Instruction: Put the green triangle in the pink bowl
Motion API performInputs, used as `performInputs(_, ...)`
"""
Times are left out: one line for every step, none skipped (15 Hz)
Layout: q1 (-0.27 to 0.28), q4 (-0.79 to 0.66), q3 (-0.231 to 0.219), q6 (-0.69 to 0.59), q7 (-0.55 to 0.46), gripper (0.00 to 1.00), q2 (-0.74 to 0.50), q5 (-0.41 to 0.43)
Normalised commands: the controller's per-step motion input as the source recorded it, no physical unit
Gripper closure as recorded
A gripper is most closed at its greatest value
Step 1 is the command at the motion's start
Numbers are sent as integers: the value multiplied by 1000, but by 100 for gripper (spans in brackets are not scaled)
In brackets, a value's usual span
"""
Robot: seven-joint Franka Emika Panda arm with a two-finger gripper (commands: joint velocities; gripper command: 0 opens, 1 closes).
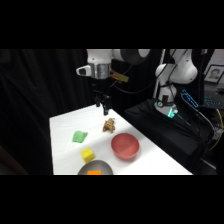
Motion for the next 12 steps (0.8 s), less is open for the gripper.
performInputs(-53,319,-35,100,163,0,268,-8)
performInputs(-46,325,-34,88,167,0,272,-4)
performInputs(-40,340,-41,97,207,0,291,-31)
performInputs(-36,349,-44,89,206,0,300,-21)
performInputs(-34,361,-51,87,207,0,310,-31)
performInputs(-37,379,-56,63,200,0,316,-16)
performInputs(-39,391,-61,44,188,0,313,-7)
performInputs(-40,398,-62,27,167,0,305,5)
performInputs(-43,409,-64,12,150,0,301,18)
performInputs(-42,405,-62,3,142,0,287,22)
performInputs(-49,412,-61,-5,125,0,285,34)
performInputs(-55,414,-54,-23,101,0,277,63)
